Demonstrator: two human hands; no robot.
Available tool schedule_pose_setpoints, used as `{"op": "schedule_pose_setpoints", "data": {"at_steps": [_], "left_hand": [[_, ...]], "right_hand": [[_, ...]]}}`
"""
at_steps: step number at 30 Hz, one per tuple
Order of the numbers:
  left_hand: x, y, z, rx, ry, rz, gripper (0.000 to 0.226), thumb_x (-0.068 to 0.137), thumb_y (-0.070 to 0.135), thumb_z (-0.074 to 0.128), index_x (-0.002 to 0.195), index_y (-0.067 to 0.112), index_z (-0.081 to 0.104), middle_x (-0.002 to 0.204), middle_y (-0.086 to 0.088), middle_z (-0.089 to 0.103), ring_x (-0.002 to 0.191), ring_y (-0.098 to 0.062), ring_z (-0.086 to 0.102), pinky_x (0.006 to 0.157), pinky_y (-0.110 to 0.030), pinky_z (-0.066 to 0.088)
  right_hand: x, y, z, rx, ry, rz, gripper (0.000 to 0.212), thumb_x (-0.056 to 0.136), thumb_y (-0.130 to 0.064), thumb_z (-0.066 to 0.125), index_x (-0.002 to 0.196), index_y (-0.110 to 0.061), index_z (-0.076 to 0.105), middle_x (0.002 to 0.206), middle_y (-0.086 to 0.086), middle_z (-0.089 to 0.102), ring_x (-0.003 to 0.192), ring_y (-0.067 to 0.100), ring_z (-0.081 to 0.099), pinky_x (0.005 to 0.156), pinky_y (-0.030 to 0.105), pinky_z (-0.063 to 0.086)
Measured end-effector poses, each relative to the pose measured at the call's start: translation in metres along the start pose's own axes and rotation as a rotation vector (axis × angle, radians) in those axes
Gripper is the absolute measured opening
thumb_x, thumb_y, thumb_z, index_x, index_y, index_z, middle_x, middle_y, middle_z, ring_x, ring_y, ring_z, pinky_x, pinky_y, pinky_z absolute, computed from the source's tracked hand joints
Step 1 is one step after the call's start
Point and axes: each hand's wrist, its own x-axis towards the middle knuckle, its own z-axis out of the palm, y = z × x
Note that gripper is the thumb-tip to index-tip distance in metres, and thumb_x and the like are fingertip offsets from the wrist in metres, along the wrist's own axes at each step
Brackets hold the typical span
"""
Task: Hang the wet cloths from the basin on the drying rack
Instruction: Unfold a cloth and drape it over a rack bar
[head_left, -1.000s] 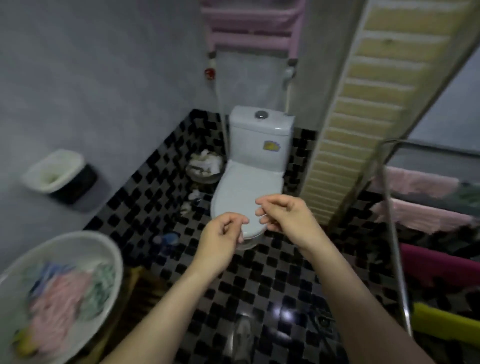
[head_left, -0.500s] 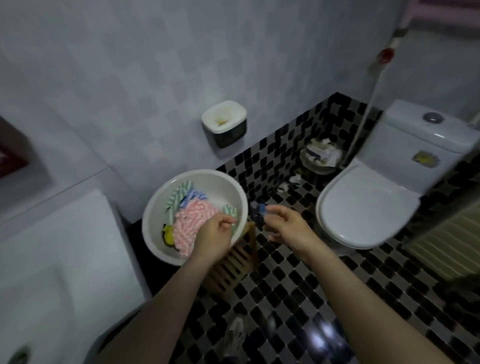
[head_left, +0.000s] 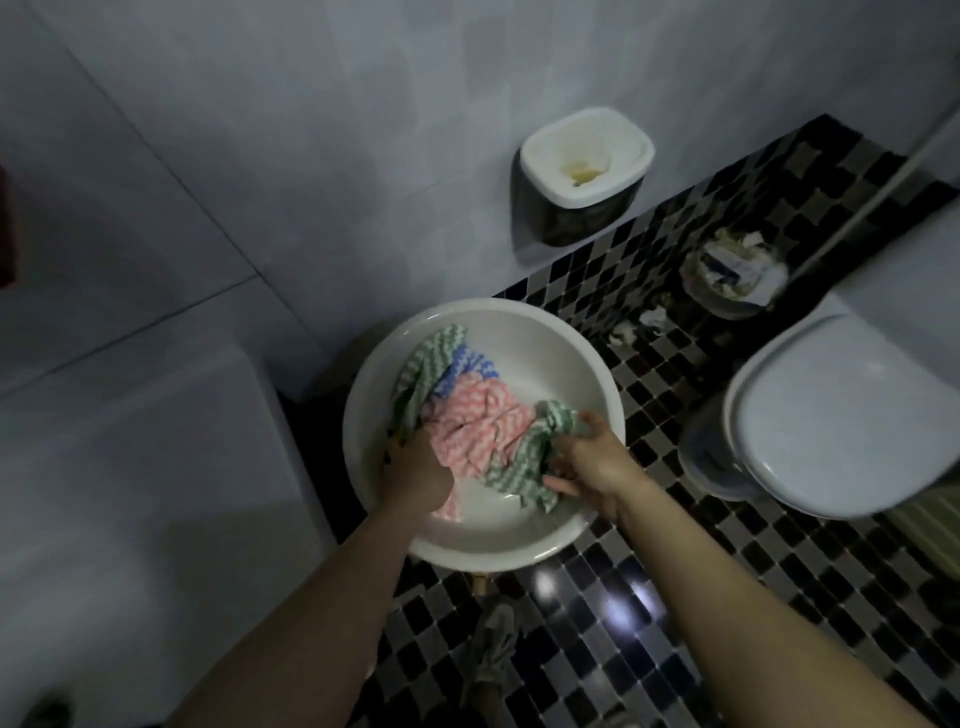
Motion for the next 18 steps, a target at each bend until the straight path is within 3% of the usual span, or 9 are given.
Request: {"op": "schedule_pose_setpoints", "data": {"at_steps": [4, 8, 9, 11, 12, 14, 16, 18], "left_hand": [[0.019, -0.004, 0.01, -0.04, 0.067, -0.034, 0.062, 0.081, 0.012, 0.061, 0.136, 0.01, 0.032, 0.134, -0.02, 0.051, 0.12, -0.039, 0.052, 0.092, -0.038, 0.045], [0.03, -0.004, 0.01, -0.103, 0.121, -0.111, 0.064, 0.079, 0.013, 0.061, 0.135, 0.005, 0.03, 0.121, -0.019, 0.059, 0.111, -0.04, 0.058, 0.086, -0.04, 0.048], [0.028, -0.003, 0.005, -0.11, 0.108, -0.124, 0.06, 0.077, 0.016, 0.063, 0.13, 0.005, 0.039, 0.117, -0.017, 0.062, 0.107, -0.039, 0.061, 0.083, -0.039, 0.05], [0.019, 0.0, -0.009, -0.137, 0.097, -0.084, 0.03, 0.073, 0.025, 0.067, 0.097, 0.007, 0.063, 0.092, -0.013, 0.069, 0.087, -0.032, 0.067, 0.067, -0.03, 0.048], [0.014, 0.002, -0.016, -0.174, 0.096, -0.048, 0.02, 0.074, 0.029, 0.067, 0.076, 0.009, 0.064, 0.073, -0.01, 0.066, 0.074, -0.029, 0.066, 0.058, -0.026, 0.042], [0.002, 0.008, -0.031, -0.304, 0.118, 0.001, 0.037, 0.08, 0.028, 0.064, 0.051, 0.01, 0.049, 0.045, -0.001, 0.044, 0.049, -0.021, 0.05, 0.047, -0.027, 0.029], [-0.008, 0.018, -0.048, -0.467, 0.13, 0.028, 0.043, 0.084, 0.025, 0.061, 0.048, 0.009, 0.044, 0.041, 0.004, 0.036, 0.045, -0.017, 0.039, 0.048, -0.028, 0.027], [-0.017, 0.03, -0.066, -0.657, 0.091, 0.038, 0.039, 0.089, 0.032, 0.059, 0.059, 0.008, 0.062, 0.053, 0.0, 0.056, 0.053, -0.018, 0.053, 0.054, -0.03, 0.039]], "right_hand": [[0.032, 0.008, 0.014, 0.022, 0.079, 0.087, 0.032, 0.091, 0.006, 0.052, 0.119, -0.007, 0.045, 0.097, 0.014, 0.062, 0.076, 0.023, 0.064, 0.059, 0.037, 0.058], [0.049, 0.015, 0.022, 0.013, 0.205, 0.129, 0.008, 0.088, 0.008, 0.058, 0.093, 0.012, 0.062, 0.068, 0.019, 0.061, 0.055, 0.024, 0.059, 0.05, 0.033, 0.056], [0.048, 0.013, 0.022, 0.042, 0.203, 0.143, 0.005, 0.088, 0.007, 0.058, 0.085, 0.009, 0.061, 0.063, 0.017, 0.058, 0.051, 0.022, 0.056, 0.046, 0.029, 0.054], [0.043, 0.008, 0.022, 0.101, 0.168, 0.172, 0.014, 0.089, 0.003, 0.059, 0.076, 0.001, 0.058, 0.056, 0.011, 0.052, 0.04, 0.015, 0.048, 0.039, 0.023, 0.049], [0.039, 0.003, 0.021, 0.12, 0.145, 0.176, 0.017, 0.09, -0.001, 0.06, 0.073, -0.003, 0.057, 0.053, 0.009, 0.049, 0.036, 0.012, 0.044, 0.036, 0.019, 0.045], [0.03, -0.006, 0.015, 0.133, 0.11, 0.151, 0.023, 0.089, -0.007, 0.062, 0.067, -0.007, 0.054, 0.047, 0.006, 0.046, 0.032, 0.012, 0.038, 0.033, 0.015, 0.034], [0.016, -0.019, 0.007, 0.149, 0.089, 0.107, 0.026, 0.088, -0.01, 0.063, 0.063, -0.01, 0.055, 0.051, 0.006, 0.048, 0.037, 0.013, 0.039, 0.036, 0.017, 0.031], [-0.001, -0.032, 0.0, 0.224, 0.042, 0.084, 0.018, 0.088, -0.011, 0.063, 0.07, -0.009, 0.063, 0.06, 0.007, 0.06, 0.045, 0.013, 0.052, 0.042, 0.019, 0.042]]}}
